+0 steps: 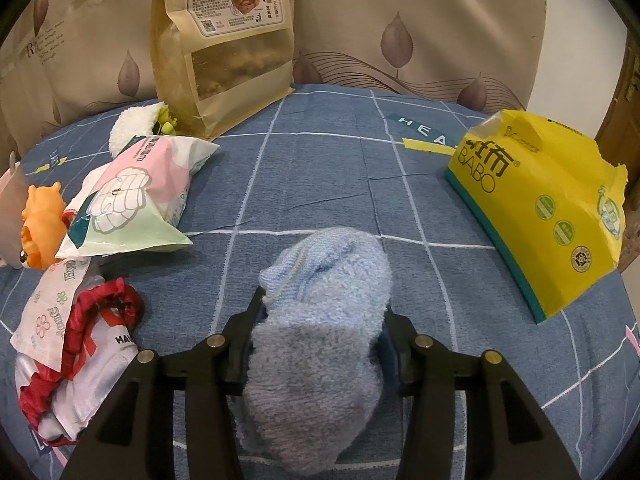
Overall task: Organize soft objects
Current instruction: 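Carry the white socks into the gold tin tray and release with left tool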
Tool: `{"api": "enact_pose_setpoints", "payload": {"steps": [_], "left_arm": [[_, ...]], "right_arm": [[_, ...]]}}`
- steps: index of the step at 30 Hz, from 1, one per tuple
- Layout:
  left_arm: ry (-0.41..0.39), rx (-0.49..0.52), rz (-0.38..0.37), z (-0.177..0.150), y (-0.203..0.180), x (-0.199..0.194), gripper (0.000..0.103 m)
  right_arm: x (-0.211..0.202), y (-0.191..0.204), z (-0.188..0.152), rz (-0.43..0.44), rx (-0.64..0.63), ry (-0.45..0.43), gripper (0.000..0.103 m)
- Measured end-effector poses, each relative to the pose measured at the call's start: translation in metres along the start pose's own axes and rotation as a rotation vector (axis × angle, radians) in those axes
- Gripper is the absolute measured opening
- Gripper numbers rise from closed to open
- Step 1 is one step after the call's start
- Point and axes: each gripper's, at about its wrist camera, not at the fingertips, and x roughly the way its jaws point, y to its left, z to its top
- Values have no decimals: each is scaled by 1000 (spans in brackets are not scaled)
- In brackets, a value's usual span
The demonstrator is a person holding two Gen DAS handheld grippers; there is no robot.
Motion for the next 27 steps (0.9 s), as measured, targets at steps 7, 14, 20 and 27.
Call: {"api": "enact_pose_setpoints", "payload": {"steps": [7, 14, 20, 27], "left_arm": [[28, 4, -8, 0, 1, 8, 52], [12, -7, -46, -6, 4, -10, 54], [-51, -33, -58, -33, 10, -49, 55], [-91, -100, -40, -86, 26, -79, 55]], "right_arm": [[0, 0, -1, -8, -4, 0, 47], [0, 0, -1, -7, -4, -1, 47], [1, 0, -1, -10, -4, 0, 48], [1, -1, 0, -3, 1, -1, 48]]}}
